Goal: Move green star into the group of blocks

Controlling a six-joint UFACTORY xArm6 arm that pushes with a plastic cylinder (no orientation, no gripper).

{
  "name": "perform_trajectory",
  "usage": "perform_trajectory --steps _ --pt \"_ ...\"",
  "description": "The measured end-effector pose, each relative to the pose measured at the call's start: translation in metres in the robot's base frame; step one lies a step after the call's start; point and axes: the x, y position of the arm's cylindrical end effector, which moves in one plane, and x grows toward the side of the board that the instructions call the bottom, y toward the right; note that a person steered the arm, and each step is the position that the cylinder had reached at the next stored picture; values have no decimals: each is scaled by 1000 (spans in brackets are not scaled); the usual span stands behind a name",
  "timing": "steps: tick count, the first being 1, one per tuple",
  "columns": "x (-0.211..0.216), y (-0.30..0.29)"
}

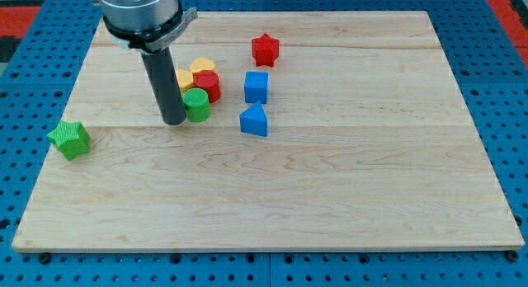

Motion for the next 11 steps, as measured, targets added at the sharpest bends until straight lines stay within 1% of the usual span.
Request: perform_trajectory --steps 1,2,3,4,5,6,7,8,9,11 --pt "105 -39" --pt "154 -152" --pt "124 -167" --pt "67 -168" --pt "51 -166" --pt "27 -135" --pt "13 -89" --pt "11 -87" --pt "4 -113" --pt "-6 -64"
